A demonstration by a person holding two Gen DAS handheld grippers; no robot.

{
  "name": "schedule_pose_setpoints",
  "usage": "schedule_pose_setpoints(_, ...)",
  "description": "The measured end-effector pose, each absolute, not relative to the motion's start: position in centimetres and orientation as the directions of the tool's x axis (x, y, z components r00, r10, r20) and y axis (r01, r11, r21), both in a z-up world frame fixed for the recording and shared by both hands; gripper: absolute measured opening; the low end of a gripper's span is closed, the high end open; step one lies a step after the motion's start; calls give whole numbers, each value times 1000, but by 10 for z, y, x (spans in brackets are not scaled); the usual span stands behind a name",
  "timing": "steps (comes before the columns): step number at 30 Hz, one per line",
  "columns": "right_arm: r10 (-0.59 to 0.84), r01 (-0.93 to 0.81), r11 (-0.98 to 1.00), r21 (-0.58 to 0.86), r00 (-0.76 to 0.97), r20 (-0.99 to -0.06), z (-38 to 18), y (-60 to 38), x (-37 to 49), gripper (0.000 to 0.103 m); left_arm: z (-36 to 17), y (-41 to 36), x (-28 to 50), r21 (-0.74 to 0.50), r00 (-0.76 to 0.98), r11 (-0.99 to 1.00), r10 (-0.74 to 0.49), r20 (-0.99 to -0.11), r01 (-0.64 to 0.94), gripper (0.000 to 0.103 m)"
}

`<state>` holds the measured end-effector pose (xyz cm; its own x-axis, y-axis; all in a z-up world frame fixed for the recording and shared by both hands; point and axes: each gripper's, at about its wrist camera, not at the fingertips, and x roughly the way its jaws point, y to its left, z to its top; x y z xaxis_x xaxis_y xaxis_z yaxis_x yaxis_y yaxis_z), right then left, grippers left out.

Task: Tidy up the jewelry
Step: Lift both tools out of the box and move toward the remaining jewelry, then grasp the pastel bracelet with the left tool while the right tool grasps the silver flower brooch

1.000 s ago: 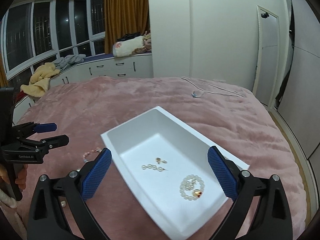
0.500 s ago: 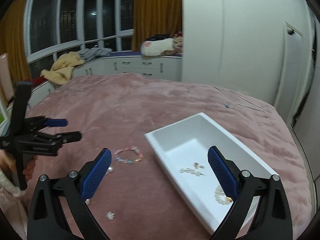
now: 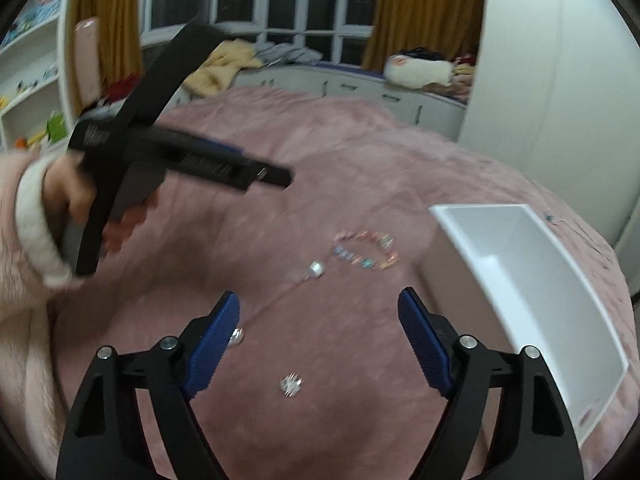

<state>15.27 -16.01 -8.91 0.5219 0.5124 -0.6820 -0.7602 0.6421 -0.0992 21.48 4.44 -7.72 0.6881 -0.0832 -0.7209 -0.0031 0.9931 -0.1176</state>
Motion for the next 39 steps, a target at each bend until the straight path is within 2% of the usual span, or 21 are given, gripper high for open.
schedule_pose_setpoints(8,528,-787,613,-64,469,-708,-122,-158,149,75,-98,38,225,-130,705,990,-132,-697,56,91)
schedule_pose_setpoints(18,490,-796,604,-38,409,-770,-153,-161,158,65,-133,14,268,-105,646,984,-172,-744,141,91)
schedule_pose_setpoints(21,483,-798,602,-30,395,-781,-160,-161,161,61,-144,6,283,-104,619,981,-183,-764,162,83)
schedule_pose_setpoints(29,447,-808,589,-30,356,-820,-176,-156,164,50,-167,-3,306,-107,573,979,-188,-798,172,73)
schedule_pose_setpoints(31,441,-809,587,-28,348,-827,-179,-154,164,49,-169,-3,310,-105,573,981,-180,-800,163,68)
schedule_pose_setpoints(34,451,-812,583,-8,332,-829,-180,-155,164,42,-170,1,313,-112,573,984,-173,-801,140,51)
schedule_pose_setpoints(36,454,-811,585,3,325,-829,-180,-156,165,39,-170,4,313,-120,572,985,-170,-802,124,34)
schedule_pose_setpoints(39,457,-806,592,11,325,-828,-180,-157,168,33,-173,11,310,-160,561,980,-200,-803,120,16)
